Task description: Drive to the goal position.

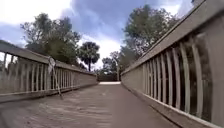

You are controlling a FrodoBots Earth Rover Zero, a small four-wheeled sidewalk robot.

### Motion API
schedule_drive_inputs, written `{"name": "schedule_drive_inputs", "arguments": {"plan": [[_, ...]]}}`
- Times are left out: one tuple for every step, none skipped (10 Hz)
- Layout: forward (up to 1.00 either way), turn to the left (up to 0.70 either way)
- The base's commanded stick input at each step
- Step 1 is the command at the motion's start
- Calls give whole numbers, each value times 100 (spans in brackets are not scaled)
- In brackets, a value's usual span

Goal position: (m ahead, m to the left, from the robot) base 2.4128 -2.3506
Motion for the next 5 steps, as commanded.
{"name": "schedule_drive_inputs", "arguments": {"plan": [[45,0],[45,0],[45,0],[45,0],[45,0]]}}
